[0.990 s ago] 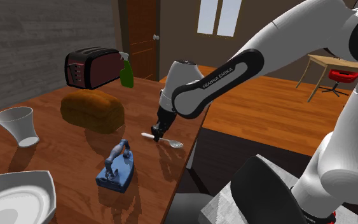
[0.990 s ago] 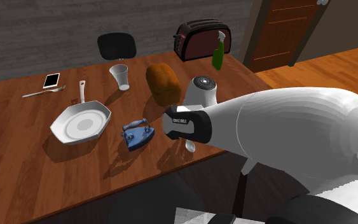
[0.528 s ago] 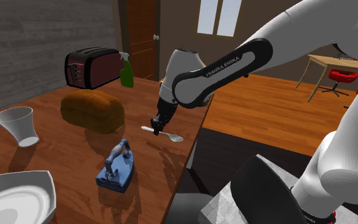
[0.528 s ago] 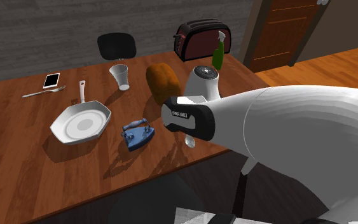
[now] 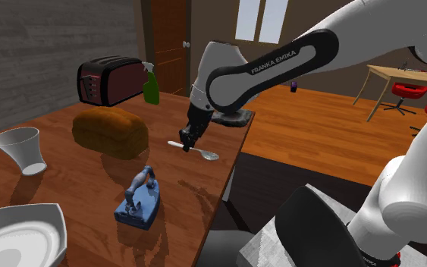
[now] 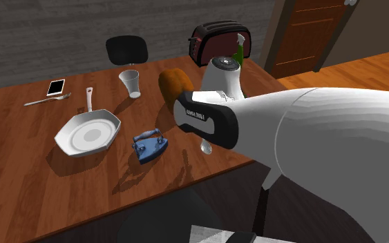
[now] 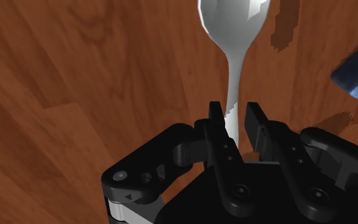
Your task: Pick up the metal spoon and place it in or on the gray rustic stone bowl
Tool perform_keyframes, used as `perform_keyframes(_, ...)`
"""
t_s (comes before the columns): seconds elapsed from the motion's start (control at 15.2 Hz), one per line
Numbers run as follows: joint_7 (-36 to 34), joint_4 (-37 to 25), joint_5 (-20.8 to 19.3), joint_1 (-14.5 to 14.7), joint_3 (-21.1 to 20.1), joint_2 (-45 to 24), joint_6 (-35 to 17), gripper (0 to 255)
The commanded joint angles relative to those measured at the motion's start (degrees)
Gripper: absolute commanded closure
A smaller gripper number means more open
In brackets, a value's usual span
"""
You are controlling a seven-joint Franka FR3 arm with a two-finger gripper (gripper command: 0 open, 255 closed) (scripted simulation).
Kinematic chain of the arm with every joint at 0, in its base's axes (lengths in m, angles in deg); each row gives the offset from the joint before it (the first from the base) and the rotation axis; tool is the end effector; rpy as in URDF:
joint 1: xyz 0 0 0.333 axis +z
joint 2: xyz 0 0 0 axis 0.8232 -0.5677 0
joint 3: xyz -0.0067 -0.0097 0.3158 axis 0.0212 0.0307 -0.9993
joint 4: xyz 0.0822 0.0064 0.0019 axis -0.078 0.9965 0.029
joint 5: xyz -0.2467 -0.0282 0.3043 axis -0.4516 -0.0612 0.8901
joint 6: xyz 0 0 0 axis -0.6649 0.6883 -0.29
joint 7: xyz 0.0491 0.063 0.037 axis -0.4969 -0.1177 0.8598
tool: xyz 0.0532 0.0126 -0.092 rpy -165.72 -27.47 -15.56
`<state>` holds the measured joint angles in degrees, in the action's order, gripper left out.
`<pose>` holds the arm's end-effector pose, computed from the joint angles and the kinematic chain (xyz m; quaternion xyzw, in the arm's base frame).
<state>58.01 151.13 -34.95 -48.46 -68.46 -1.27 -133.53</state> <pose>0.5014 0.2294 0.4165 -0.9809 -0.1470 -0.1019 0.0769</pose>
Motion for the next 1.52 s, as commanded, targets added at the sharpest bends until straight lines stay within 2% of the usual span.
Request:
perform_keyframes(0.0,0.07,-0.79,0.18,-0.07,0.09,0.89,1.69,255)
perform_keyframes(0.99,-0.48,-8.28,0.4,-0.37,0.56,4.66,12.83,255)
perform_keyframes(1.45,9.4,-11.03,1.71,-4.53,5.82,2.7,14.95,255)
